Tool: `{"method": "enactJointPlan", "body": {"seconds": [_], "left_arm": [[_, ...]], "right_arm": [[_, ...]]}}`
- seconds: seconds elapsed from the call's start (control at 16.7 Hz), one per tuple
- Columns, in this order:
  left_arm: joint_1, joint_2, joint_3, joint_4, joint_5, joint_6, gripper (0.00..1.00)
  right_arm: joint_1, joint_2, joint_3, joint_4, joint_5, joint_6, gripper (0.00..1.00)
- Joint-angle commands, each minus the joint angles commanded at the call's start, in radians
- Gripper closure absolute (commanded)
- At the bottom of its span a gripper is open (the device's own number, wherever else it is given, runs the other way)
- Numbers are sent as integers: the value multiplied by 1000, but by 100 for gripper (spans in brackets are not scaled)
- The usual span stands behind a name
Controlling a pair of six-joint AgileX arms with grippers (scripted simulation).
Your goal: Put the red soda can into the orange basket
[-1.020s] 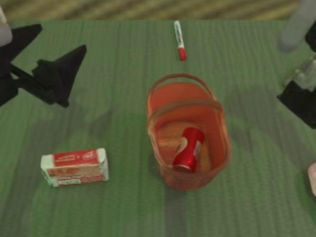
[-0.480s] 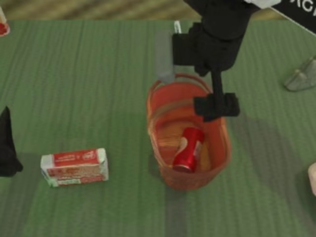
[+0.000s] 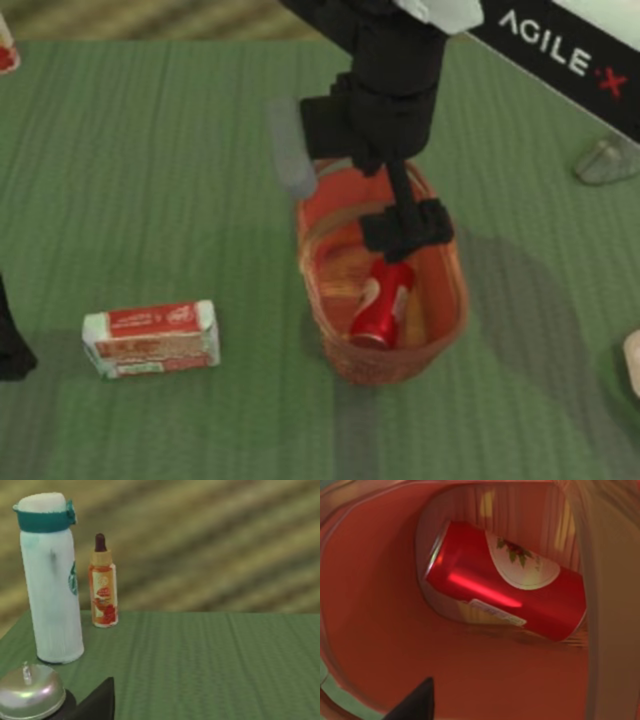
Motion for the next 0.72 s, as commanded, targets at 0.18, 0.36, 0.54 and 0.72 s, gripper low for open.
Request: {"method": "enactJointPlan", "body": {"seconds": [0.18, 0.36, 0.54, 0.72], "left_arm": [[0, 0, 0, 0, 0, 0, 0], [0, 0, 0, 0, 0, 0, 0], [0, 0, 0, 0, 0, 0, 0], [0, 0, 0, 0, 0, 0, 0]], "right_arm": [[-4, -2, -6, 5, 0, 1, 0], [-1, -12, -59, 47, 0, -1, 0], [1, -23, -116, 92, 0, 0, 0], [1, -24, -122, 97, 0, 0, 0]]}}
